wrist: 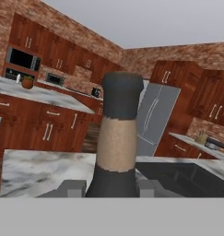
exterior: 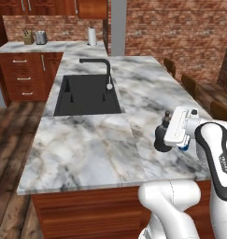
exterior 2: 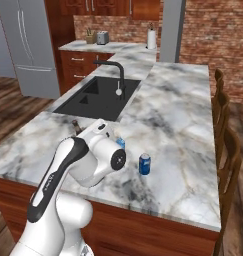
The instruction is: Move the drinks to the dining counter.
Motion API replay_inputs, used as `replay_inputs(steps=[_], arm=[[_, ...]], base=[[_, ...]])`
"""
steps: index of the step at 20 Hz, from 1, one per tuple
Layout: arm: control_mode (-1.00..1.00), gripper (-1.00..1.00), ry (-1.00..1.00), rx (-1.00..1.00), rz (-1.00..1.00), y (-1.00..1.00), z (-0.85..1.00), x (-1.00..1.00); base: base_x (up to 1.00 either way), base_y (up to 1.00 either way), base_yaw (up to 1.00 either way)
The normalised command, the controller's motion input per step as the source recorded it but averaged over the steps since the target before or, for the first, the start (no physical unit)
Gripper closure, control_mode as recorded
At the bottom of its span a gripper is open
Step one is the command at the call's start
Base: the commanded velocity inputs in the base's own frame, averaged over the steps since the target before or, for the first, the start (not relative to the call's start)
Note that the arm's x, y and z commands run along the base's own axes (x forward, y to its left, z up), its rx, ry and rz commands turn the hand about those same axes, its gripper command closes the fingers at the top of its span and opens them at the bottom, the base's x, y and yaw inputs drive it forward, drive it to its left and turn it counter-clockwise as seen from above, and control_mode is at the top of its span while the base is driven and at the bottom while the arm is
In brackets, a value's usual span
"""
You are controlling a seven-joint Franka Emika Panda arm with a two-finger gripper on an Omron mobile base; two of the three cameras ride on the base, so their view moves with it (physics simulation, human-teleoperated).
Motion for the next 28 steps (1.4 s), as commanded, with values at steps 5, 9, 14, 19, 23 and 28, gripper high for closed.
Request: replay_inputs(steps=[5,9,14,19,23,28], arm=[[1.00,1.00,0.00,0.00,0.00,0.00,0.00,0.00],[1.00,1.00,0.00,0.00,0.00,0.00,0.00,0.00],[1.00,1.00,0.00,0.00,0.00,0.00,0.00,0.00],[-1.00,1.00,0.00,0.00,0.00,0.00,0.00,0.00],[-1.00,1.00,0.00,0.00,0.00,-0.06,0.00,0.00],[-1.00,1.00,0.02,0.00,0.00,-0.26,0.00,0.02]], base=[[0.02,0.00,0.01],[0.00,0.00,0.00],[0.00,0.00,0.00],[0.00,0.00,0.00],[0.00,0.00,0.00],[0.00,0.00,0.00]])
